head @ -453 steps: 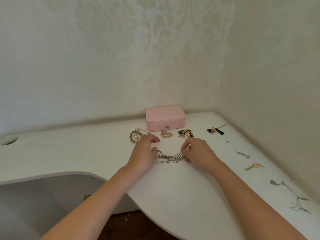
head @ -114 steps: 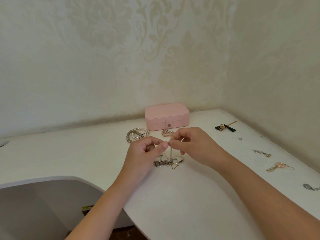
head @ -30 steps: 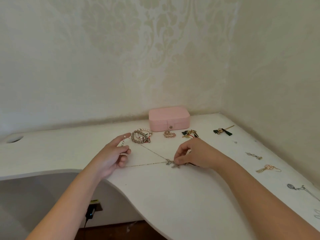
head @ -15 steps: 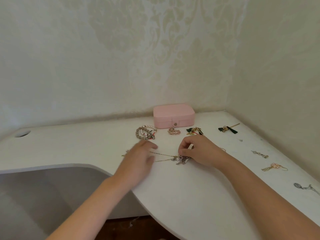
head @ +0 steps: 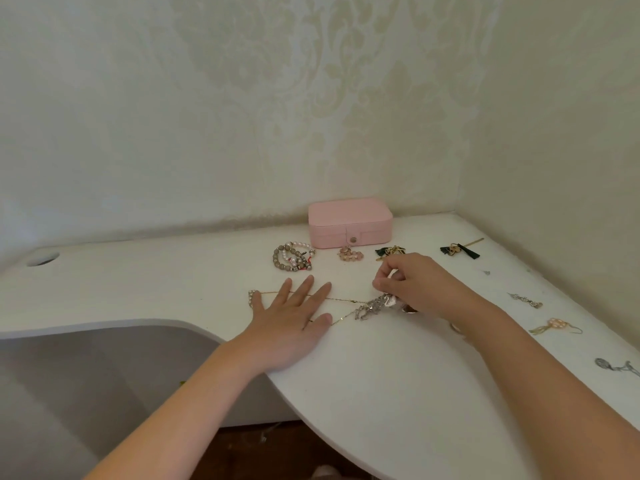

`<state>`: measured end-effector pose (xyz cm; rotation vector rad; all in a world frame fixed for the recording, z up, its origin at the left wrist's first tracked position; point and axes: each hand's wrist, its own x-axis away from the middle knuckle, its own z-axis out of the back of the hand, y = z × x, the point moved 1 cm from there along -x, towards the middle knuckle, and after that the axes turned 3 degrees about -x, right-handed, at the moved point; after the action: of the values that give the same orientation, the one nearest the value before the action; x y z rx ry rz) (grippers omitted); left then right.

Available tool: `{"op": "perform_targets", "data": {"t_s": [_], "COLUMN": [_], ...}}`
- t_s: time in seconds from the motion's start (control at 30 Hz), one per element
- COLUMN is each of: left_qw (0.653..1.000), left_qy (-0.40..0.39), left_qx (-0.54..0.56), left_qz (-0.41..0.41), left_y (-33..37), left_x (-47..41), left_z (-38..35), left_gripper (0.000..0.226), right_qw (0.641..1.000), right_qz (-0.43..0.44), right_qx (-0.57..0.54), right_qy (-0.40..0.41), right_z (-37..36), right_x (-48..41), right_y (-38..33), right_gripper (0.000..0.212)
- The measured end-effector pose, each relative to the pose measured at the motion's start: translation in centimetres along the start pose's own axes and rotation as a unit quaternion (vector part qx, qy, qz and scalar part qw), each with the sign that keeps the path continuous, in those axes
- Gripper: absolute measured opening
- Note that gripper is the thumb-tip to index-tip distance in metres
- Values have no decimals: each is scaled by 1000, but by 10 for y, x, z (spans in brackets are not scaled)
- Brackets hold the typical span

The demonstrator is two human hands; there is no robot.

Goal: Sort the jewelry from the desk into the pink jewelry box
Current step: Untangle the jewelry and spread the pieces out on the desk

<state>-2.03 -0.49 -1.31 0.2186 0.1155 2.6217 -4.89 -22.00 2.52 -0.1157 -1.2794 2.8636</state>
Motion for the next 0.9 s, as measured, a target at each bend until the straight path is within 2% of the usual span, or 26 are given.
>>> {"op": "perform_targets", "data": {"t_s": [0.4,0.53,0.63,0.73,0.9], "left_qw": [997,997,997,997,997], "left_qy": [7,12,12,13,12], "left_qx": [-9,-13,-16,-19,-16], "left_qz": [71,76,77,79,76], "left_y": [-19,-19,-19,-19,-20], "left_x": [10,10,10,8,8], "left_z": [1,0,0,0,-1], "left_gripper": [61,62,62,63,63], "right_qw": [988,985,988,987,979], "right_qz": [-9,6,70,121,127], "right_qx": [135,167,133,106,157], "right_qy": [68,48,29,-14,-23], "right_z": [15,7,-8,-27,-26], "right_x": [-2,-2,-2,1,0], "right_y": [10,11,1,-15,-14], "right_gripper": [43,32,22,21,5]}}
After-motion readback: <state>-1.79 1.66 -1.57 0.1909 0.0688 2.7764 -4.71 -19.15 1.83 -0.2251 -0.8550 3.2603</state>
